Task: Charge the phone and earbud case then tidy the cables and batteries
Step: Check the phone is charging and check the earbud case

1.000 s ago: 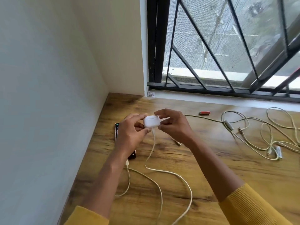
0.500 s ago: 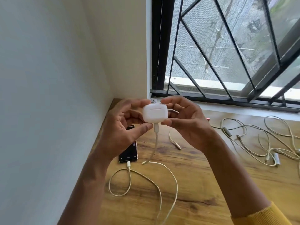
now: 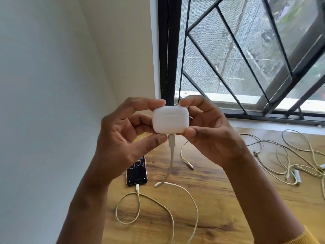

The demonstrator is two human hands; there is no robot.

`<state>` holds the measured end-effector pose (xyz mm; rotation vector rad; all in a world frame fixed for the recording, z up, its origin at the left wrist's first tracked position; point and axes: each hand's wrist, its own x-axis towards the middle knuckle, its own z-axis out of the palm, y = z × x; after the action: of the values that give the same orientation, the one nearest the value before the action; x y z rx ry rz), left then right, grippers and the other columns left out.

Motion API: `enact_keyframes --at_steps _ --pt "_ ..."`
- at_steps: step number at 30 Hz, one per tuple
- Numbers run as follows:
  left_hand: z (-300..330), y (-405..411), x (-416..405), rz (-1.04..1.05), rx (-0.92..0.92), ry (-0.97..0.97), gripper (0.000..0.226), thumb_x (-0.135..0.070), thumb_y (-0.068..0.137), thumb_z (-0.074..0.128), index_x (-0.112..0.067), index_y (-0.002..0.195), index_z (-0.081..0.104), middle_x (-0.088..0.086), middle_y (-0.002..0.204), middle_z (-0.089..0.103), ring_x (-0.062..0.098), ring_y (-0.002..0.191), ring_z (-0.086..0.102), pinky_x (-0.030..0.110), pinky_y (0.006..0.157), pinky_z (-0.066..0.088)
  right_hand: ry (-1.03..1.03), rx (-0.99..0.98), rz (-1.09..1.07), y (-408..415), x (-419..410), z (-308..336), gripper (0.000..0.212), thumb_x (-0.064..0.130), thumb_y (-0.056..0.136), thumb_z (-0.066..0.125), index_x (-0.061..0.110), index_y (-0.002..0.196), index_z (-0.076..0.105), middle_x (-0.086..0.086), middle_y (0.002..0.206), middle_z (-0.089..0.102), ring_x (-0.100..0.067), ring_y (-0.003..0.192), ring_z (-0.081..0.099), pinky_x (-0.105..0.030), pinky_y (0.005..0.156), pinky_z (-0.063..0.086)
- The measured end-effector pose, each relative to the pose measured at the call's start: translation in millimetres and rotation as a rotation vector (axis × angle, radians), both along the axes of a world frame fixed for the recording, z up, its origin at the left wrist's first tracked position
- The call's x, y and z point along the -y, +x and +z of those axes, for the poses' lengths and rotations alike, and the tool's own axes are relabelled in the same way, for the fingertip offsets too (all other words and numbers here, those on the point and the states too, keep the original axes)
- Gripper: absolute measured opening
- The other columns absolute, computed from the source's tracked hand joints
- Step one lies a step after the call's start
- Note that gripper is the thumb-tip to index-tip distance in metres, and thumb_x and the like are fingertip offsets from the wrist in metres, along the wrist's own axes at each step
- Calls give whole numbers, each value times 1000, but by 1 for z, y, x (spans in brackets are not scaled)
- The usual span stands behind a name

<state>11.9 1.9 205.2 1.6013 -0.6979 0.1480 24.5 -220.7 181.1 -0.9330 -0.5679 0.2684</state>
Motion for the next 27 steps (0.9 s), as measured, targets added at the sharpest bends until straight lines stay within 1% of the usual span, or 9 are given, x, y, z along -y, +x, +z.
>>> enact_keyframes --at_steps 3,5,7,9,11,16,18,21,27 --pt "5 -2 0 -10 22 -19 60 -6 77 87 -8 129 56 -5 119 73 21 113 74 23 80 63 23 3 16 -1 -2 6 53 6 76 90 10 122 65 -25 122 37 -36 106 46 -35 91 54" --pt "8 -2 -1 -25 24 -41 60 -10 79 90 -10 129 57 -5 120 73 25 115 73 26 81 64 42 12 27 -2 -3 10 53 5 76 89 9 123 64 -26 121 38 -35 105 49 -35 92 55" --pt "12 -2 -1 -40 19 -64 54 -15 78 84 -11 126 59 -7 120 73 30 115 73 29 82 64 60 21 36 -3 -4 14 52 4 77 88 9 123 64 -24 115 44 -34 104 53 -35 91 55" --pt "15 -2 -1 -52 21 -76 52 -22 78 87 -14 123 62 -10 120 73 31 115 73 30 83 65 70 37 45 -4 -5 17 51 3 78 87 10 123 64 -20 114 55 -32 106 56 -36 92 55" --pt "19 -3 -1 -68 31 -82 55 -33 82 85 -19 128 59 -14 121 72 29 117 72 30 84 65 76 50 46 -4 -6 19 50 3 79 86 11 123 65 -16 115 60 -32 108 57 -37 94 54" --pt "24 -3 0 -76 33 -94 55 -40 83 83 -18 128 60 -18 124 69 29 120 70 32 84 65 75 61 36 -5 -7 24 51 3 78 87 12 123 65 -21 116 57 -35 105 56 -39 94 52" --pt "25 -3 -1 -76 43 -96 52 -40 83 84 -17 124 62 -17 125 69 31 120 70 33 84 65 74 66 36 -5 -7 25 51 3 78 86 12 123 65 -21 115 58 -34 105 57 -39 95 51" --pt "26 -3 0 -77 50 -104 57 -41 83 84 -18 128 57 -15 125 68 34 120 70 36 84 65 79 67 38 -5 -7 27 50 3 78 86 12 123 65 -22 116 58 -34 106 57 -40 96 50" --pt "26 -3 0 -58 40 -96 55 -43 83 84 -19 126 61 -17 125 69 33 121 69 35 83 65 74 66 22 -5 -8 27 51 3 78 87 11 123 65 -22 115 59 -34 105 58 -40 97 50"
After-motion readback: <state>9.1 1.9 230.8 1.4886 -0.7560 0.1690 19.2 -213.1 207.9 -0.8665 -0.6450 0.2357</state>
